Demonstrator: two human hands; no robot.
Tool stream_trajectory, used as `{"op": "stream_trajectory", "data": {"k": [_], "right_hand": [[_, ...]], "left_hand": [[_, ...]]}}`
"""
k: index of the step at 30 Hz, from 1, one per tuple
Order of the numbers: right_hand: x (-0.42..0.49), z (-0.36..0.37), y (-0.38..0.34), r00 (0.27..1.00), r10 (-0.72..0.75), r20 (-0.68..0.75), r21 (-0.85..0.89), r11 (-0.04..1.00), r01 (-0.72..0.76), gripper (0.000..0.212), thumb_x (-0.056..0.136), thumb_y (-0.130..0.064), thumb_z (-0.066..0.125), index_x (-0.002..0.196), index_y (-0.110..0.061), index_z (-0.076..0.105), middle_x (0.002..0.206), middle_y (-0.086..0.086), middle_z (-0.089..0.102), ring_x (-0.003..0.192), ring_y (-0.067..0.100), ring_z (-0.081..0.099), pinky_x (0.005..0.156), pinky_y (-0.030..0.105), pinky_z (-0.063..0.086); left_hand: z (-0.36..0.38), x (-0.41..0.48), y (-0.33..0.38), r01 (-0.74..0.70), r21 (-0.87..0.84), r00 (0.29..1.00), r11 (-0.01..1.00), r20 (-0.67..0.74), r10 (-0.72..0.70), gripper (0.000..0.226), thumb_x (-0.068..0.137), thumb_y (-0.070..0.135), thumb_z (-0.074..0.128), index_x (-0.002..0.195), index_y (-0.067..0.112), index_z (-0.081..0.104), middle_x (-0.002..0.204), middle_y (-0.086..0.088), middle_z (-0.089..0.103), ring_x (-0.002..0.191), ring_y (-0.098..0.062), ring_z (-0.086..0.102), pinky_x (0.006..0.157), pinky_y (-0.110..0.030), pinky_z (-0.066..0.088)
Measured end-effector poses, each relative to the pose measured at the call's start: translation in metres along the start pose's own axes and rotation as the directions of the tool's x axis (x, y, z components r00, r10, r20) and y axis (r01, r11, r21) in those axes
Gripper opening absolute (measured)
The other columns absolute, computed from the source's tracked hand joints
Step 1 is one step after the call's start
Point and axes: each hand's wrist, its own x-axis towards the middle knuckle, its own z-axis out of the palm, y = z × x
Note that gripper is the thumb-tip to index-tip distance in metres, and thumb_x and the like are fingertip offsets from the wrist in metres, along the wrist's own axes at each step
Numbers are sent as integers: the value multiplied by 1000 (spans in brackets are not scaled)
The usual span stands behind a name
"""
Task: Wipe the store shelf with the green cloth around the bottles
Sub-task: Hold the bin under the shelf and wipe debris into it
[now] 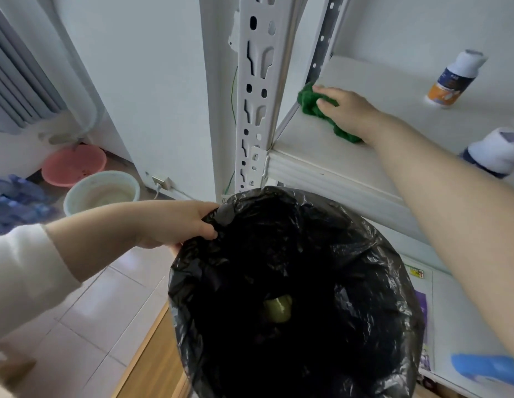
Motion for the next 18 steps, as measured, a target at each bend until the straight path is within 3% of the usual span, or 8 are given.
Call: {"op": "stream_trajectory", "data": {"k": [3, 7, 9, 11, 12, 14, 16, 18], "right_hand": [[-38, 4, -14, 998, -59, 34, 22, 998, 58, 41, 96, -29, 41, 136, -35, 38, 148, -13, 33, 136, 12, 29, 102, 20, 17], [-92, 11, -33, 989, -146, 37, 45, 989, 144, 39, 94, -23, 46, 131, -37, 45, 139, -13, 45, 128, 15, 43, 104, 22, 27], [-119, 16, -41, 986, -168, 20, 61, 984, 166, 36, 93, -24, 49, 124, -41, 50, 135, -15, 50, 106, 24, 60, 95, 20, 39], [-141, 19, -44, 983, -181, -7, 73, 981, 181, 34, 91, -24, 52, 116, -46, 53, 129, -15, 55, 83, 34, 65, 84, 24, 47], [-151, 20, -45, 983, -181, -19, 98, 978, 182, 34, 90, -23, 53, 115, -46, 54, 124, -17, 57, 87, 35, 65, 85, 27, 49], [-161, 17, -44, 984, -157, -82, 212, 962, 171, 35, 89, -18, 55, 116, -41, 56, 116, -20, 58, 107, 17, 61, 92, 15, 44], [-155, 4, -37, 966, -86, -242, 299, 941, 159, 37, 89, -14, 55, 118, -38, 55, 116, -19, 58, 112, 2, 55, 95, 7, 37], [-134, -14, -24, 913, 26, -407, 254, 963, 85, 36, 89, -15, 55, 120, -33, 57, 121, -12, 59, 110, 3, 54, 90, 3, 35]], "left_hand": [[0, 1, -1, -21, -2, 1000, 1000, 10, 21, 32, 90, -1, 43, 104, 23, 58, 102, -5, 71, 95, -24, 68, 86, -44, 54], [-3, 5, -2, -26, -6, 999, 1000, 25, 27, 36, 90, -1, 43, 96, 31, 59, 87, 5, 75, 85, -17, 71, 65, -30, 58], [-5, 7, -3, -22, -4, 999, 1000, 40, 22, 36, 91, -1, 43, 99, 31, 58, 87, 6, 75, 83, -16, 71, 61, -27, 57], [-5, 8, -4, -32, -9, 999, 999, 40, 32, 34, 90, -1, 44, 99, 29, 59, 88, 5, 75, 84, -17, 71, 64, -29, 58], [-5, 9, -5, -34, -16, 999, 999, 38, 35, 34, 90, -1, 44, 98, 28, 59, 87, 4, 75, 85, -17, 71, 65, -30, 58], [-5, 11, -7, -39, -30, 998, 999, 43, 40, 36, 90, -2, 44, 97, 29, 59, 89, 4, 75, 86, -17, 71, 68, -32, 59], [-4, 12, -9, -51, -34, 998, 998, 43, 53, 35, 89, -2, 44, 100, 27, 59, 90, 3, 75, 86, -17, 71, 68, -31, 58], [-4, 12, -10, -55, -41, 998, 998, 36, 57, 34, 89, -3, 43, 102, 26, 58, 89, 3, 75, 85, -17, 71, 65, -28, 58]]}}
